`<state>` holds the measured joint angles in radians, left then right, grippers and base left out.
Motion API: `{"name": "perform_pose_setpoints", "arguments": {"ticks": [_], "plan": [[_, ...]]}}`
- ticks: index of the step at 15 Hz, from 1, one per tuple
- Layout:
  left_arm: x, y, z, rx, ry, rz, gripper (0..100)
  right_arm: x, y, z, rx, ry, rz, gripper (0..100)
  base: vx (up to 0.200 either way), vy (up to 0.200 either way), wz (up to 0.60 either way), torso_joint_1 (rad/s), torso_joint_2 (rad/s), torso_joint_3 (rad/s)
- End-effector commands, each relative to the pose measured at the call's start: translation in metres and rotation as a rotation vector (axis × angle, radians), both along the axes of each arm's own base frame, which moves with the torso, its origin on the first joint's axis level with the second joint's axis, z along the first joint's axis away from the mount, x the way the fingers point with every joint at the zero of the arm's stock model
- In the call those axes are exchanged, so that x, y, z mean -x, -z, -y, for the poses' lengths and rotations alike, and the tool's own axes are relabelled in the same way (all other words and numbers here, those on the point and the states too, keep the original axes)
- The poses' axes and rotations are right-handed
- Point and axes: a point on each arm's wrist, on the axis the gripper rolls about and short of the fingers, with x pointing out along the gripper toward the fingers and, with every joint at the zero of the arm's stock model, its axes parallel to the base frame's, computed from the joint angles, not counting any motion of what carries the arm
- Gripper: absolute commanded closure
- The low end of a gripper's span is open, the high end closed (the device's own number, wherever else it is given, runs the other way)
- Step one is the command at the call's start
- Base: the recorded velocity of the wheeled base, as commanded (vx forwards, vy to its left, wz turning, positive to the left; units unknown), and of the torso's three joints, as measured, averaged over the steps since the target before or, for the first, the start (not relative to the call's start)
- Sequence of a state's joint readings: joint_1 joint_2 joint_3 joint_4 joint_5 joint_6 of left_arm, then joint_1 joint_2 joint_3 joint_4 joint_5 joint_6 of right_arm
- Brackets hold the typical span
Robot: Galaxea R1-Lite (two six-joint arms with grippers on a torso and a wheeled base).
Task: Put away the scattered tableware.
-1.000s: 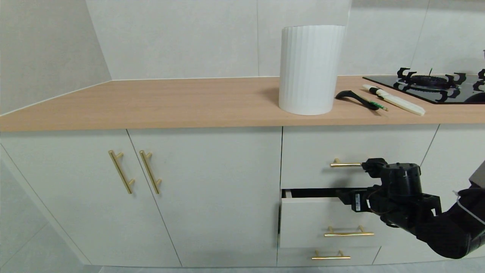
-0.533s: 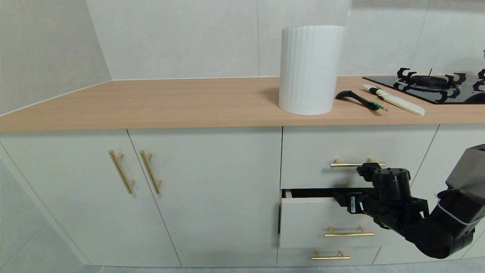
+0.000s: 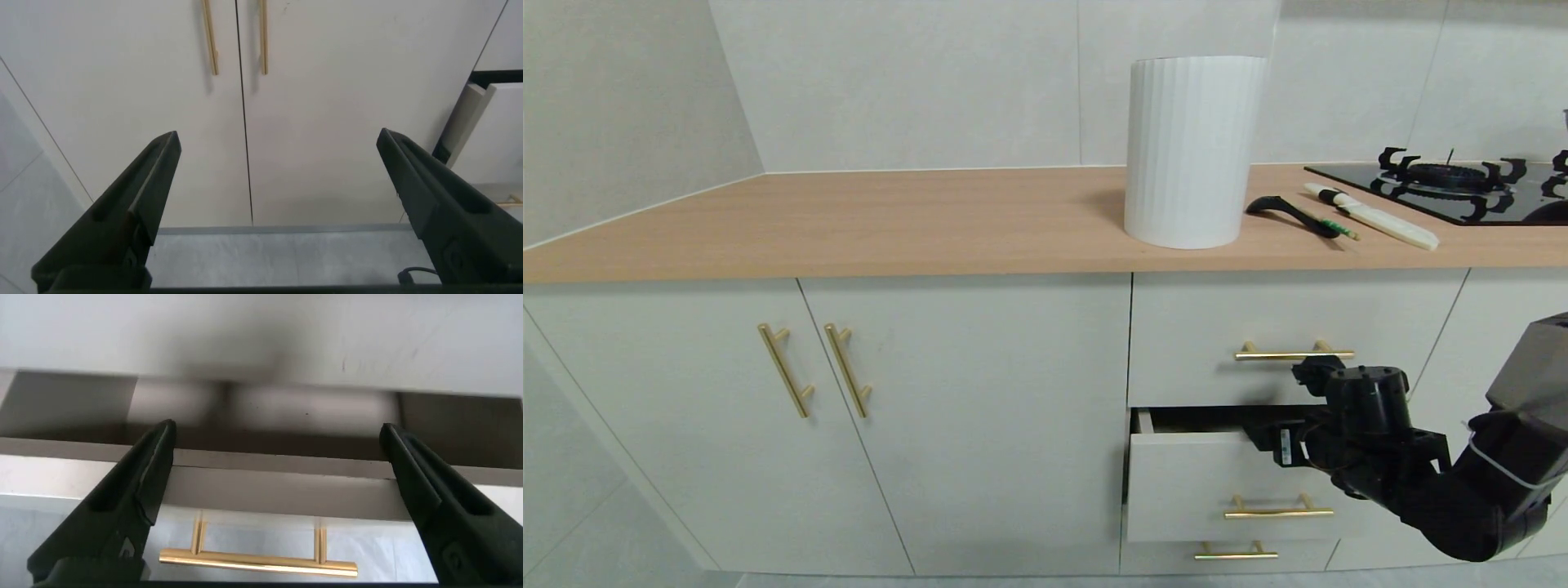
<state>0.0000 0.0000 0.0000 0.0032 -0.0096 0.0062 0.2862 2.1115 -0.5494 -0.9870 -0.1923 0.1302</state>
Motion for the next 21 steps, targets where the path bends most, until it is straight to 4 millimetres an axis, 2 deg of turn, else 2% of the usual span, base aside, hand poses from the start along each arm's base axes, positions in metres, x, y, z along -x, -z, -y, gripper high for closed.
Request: {"name": "perform_pose_setpoints", "arguments": {"ticks": [1, 13, 17, 21], "plan": [[0.0, 0.0, 0.0, 0.0, 0.0, 0.0, 0, 0.005, -0.006, 0.001, 0.002, -0.01, -0.021, 0, 0.0, 0.0, 0.0, 0.0, 0.0, 0.0], [0.0, 0.0, 0.0, 0.0, 0.0, 0.0, 0, 0.041, -0.038, 0.007, 0.031, -0.198, -0.202, 0, 0.0, 0.0, 0.0, 0.0, 0.0, 0.0], [0.0, 0.0, 0.0, 0.0, 0.0, 0.0, 0, 0.061, -0.052, 0.008, 0.053, -0.305, -0.288, 0, 0.0, 0.0, 0.0, 0.0, 0.0, 0.0], [0.0, 0.0, 0.0, 0.0, 0.0, 0.0, 0, 0.076, -0.054, 0.006, 0.115, -0.374, -0.37, 0, 0.0, 0.0, 0.0, 0.0, 0.0, 0.0]]}}
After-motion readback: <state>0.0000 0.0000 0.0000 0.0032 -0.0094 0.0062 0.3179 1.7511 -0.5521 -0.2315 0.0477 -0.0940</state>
